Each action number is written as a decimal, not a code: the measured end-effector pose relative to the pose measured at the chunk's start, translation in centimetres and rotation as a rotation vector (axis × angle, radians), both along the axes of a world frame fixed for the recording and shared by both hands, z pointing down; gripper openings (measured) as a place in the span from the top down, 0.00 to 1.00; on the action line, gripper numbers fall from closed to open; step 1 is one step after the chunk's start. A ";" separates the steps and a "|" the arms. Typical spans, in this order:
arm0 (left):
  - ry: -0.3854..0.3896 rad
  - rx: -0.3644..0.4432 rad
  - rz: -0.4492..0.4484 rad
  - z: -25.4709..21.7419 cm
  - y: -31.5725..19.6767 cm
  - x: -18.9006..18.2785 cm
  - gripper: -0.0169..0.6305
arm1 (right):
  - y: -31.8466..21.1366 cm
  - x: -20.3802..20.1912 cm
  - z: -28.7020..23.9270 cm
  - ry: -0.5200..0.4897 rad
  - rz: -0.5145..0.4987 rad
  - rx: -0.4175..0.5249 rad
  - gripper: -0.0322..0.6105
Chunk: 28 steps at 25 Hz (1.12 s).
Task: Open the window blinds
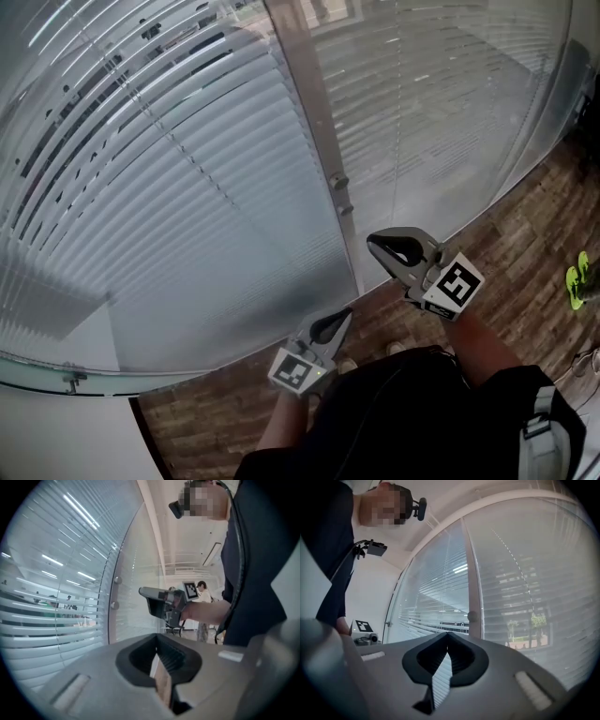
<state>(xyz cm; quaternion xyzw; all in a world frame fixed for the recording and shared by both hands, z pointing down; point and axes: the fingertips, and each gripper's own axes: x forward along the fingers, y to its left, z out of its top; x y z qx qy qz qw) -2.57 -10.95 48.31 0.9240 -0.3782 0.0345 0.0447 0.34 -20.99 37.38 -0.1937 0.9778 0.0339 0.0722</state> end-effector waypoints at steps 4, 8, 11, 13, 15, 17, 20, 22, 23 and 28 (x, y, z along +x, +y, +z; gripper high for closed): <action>-0.008 0.007 -0.009 -0.3 -0.2 0.4 0.97 | 2.2 0.6 1.4 0.023 -0.083 0.020 0.94; -0.005 0.010 -0.017 -0.6 -0.4 0.8 0.97 | 3.9 1.9 2.7 0.023 -0.163 0.016 0.94; -0.002 0.015 -0.031 -0.7 -0.6 1.0 0.97 | 4.9 3.0 3.9 0.028 -0.210 0.001 0.94; -0.002 0.017 -0.040 -0.7 -0.7 0.9 0.97 | 5.4 3.4 4.6 0.034 -0.225 -0.004 0.94; -0.008 0.014 -0.041 -0.4 -0.6 1.0 0.97 | 5.7 3.7 5.4 0.045 -0.234 -0.010 0.94; -0.014 0.010 -0.041 0.0 -0.5 1.3 0.97 | 5.8 4.1 6.2 0.061 -0.245 -0.009 0.94; -0.012 0.005 -0.047 0.3 -0.5 1.6 0.97 | 6.1 4.7 7.3 0.088 -0.262 -0.018 0.94; -0.013 0.001 -0.056 0.5 -0.5 1.9 0.97 | 6.1 5.2 7.9 0.095 -0.268 -0.032 0.94; -0.016 0.000 -0.060 0.5 -0.5 2.0 0.97 | 6.2 5.4 8.2 0.096 -0.271 -0.037 0.94; -0.028 -0.001 -0.070 0.2 -0.3 2.0 0.97 | 6.5 5.3 8.3 0.112 -0.293 -0.041 0.94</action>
